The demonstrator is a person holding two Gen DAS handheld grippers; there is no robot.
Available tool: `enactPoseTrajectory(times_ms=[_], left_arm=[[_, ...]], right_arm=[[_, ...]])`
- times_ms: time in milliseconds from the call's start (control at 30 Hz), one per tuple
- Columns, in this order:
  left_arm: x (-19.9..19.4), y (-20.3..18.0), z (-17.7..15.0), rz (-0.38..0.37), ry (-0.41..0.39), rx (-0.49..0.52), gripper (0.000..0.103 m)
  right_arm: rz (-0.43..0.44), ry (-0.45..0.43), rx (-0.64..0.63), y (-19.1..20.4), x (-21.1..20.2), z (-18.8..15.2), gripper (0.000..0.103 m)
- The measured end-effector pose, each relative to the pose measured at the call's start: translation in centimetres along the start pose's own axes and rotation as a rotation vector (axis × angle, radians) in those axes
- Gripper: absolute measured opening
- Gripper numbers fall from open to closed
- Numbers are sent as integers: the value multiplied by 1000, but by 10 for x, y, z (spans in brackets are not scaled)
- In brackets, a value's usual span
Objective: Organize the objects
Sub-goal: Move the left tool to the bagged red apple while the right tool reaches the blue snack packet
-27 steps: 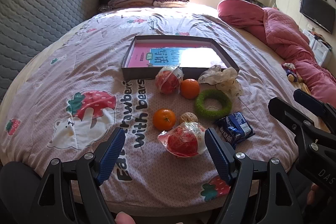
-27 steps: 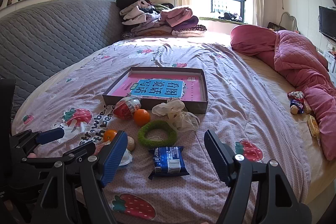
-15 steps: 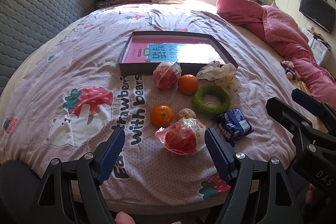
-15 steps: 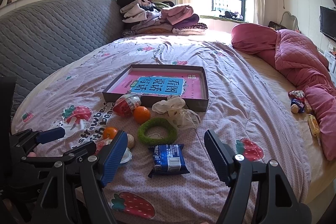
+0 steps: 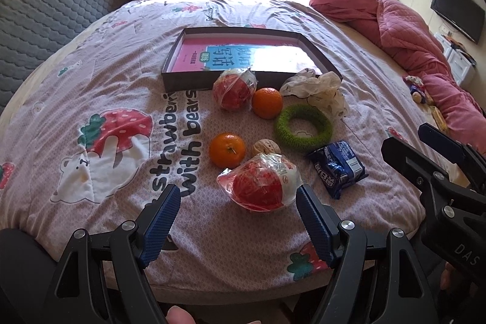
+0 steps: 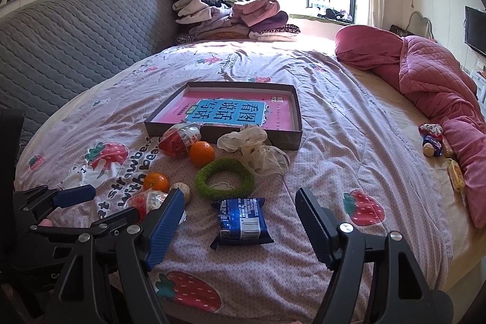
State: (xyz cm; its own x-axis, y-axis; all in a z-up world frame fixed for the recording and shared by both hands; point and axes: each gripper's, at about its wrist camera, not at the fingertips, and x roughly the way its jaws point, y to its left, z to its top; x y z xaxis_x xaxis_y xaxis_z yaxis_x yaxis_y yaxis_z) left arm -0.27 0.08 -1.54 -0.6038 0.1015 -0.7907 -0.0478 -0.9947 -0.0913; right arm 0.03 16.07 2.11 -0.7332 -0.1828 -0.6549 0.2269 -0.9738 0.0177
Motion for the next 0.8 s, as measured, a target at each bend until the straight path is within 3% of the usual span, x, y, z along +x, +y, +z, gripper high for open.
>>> enactPoseTrajectory(times_ms=[667, 800], left_arm=[[12, 2, -10, -26, 69, 6, 79], [12, 3, -10, -64, 66, -1, 79]], right_arm=[[5, 73, -3, -5, 13, -17, 75], [6, 93, -11, -5, 18, -21, 75]])
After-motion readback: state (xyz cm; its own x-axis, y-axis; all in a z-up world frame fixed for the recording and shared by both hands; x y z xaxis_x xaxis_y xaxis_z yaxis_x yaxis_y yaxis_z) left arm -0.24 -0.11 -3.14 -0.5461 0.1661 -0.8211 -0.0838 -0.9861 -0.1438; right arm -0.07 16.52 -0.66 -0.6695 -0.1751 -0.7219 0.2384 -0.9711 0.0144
